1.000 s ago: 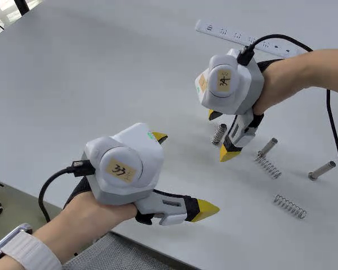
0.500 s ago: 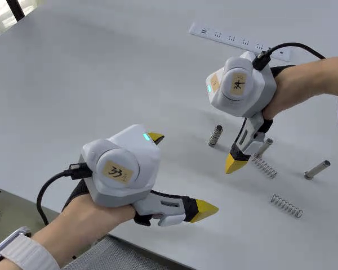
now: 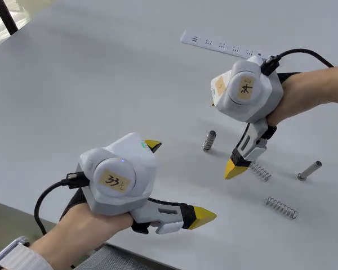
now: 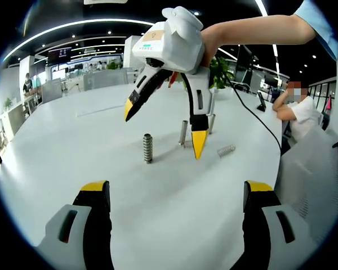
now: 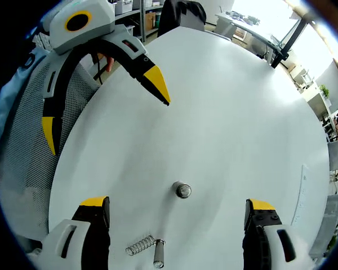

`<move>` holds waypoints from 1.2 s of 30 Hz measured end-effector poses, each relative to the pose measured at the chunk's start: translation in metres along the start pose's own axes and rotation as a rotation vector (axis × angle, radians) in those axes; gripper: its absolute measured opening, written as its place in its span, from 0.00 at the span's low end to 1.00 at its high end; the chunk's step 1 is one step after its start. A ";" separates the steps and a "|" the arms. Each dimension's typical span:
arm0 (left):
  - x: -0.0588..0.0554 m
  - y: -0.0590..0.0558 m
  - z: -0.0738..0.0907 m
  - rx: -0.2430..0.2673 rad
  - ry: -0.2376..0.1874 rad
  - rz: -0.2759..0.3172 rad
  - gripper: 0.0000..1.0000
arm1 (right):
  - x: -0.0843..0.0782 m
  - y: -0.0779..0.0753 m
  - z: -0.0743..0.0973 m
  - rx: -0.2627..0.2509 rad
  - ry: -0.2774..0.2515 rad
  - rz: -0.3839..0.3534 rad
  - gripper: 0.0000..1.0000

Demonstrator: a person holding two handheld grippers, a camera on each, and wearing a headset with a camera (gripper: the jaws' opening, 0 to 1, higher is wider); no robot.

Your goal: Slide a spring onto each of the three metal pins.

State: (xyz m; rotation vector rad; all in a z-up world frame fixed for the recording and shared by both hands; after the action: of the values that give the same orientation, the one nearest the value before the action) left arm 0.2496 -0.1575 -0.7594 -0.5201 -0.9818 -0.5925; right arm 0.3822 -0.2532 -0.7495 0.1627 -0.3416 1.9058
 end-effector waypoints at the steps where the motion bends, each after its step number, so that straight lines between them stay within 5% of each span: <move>1: 0.000 0.000 0.000 -0.002 0.000 -0.003 0.98 | -0.001 0.000 0.002 -0.005 -0.002 0.000 0.99; 11: 0.005 -0.001 0.003 -0.026 0.013 -0.043 0.98 | -0.010 0.013 0.027 -0.051 -0.047 -0.066 0.99; 36: 0.021 -0.012 -0.009 -0.137 0.057 -0.171 0.97 | -0.085 0.057 0.083 -0.181 -0.097 -0.254 0.99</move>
State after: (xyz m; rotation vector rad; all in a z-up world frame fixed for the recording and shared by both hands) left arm 0.2564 -0.1768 -0.7433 -0.5403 -0.9419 -0.8279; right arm 0.3544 -0.3732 -0.7034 0.1693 -0.5318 1.6105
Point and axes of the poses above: the centre of the closed fingertips' face, and the gripper's own axes: z roughly backward along the fingers, y roughly to its left, x roughly out of its top, the point moved 7 cm from there along z, roughly backward along the fingers, and after that the axes turned 4 degrees about -x, right-handed, at the moved point
